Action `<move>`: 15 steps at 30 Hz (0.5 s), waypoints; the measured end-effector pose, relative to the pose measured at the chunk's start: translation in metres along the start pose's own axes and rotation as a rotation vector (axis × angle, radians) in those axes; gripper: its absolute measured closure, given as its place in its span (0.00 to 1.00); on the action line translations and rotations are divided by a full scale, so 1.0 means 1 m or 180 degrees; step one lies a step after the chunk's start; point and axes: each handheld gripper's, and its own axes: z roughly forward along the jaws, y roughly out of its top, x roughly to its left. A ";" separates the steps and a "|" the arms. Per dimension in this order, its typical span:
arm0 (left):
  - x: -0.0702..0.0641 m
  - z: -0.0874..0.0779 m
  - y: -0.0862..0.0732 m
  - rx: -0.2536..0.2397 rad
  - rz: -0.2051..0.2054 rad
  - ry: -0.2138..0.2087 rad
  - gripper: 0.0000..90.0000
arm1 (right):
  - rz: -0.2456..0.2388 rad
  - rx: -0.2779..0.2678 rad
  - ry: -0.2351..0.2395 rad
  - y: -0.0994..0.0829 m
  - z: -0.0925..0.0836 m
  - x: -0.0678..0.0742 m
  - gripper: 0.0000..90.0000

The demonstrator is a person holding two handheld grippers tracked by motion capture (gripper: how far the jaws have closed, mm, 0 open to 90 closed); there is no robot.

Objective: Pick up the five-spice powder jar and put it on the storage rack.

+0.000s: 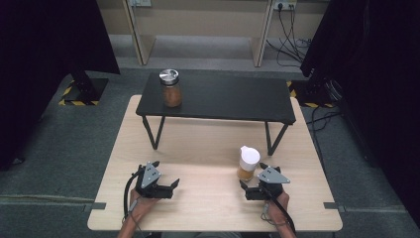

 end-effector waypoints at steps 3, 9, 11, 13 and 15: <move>0.000 0.000 0.000 0.0001 0.0003 0.0002 0.00 | 0.0001 0.0003 -0.0005 0.000 0.000 0.000 0.01; 0.000 0.000 0.001 0.0010 0.0013 0.0001 0.00 | 0.0006 0.0008 -0.0022 0.000 0.000 0.001 0.01; 0.000 0.000 0.001 0.0010 0.0015 -0.0003 0.00 | 0.0013 0.0012 -0.0020 0.001 0.000 0.001 0.01; 0.000 0.000 0.001 0.0010 0.0008 0.0000 0.00 | 0.0012 0.0010 -0.0021 0.001 0.000 0.001 0.01; 0.001 0.000 0.001 0.0014 0.0003 -0.0003 0.00 | 0.0005 0.0005 -0.0010 0.000 0.000 0.000 0.01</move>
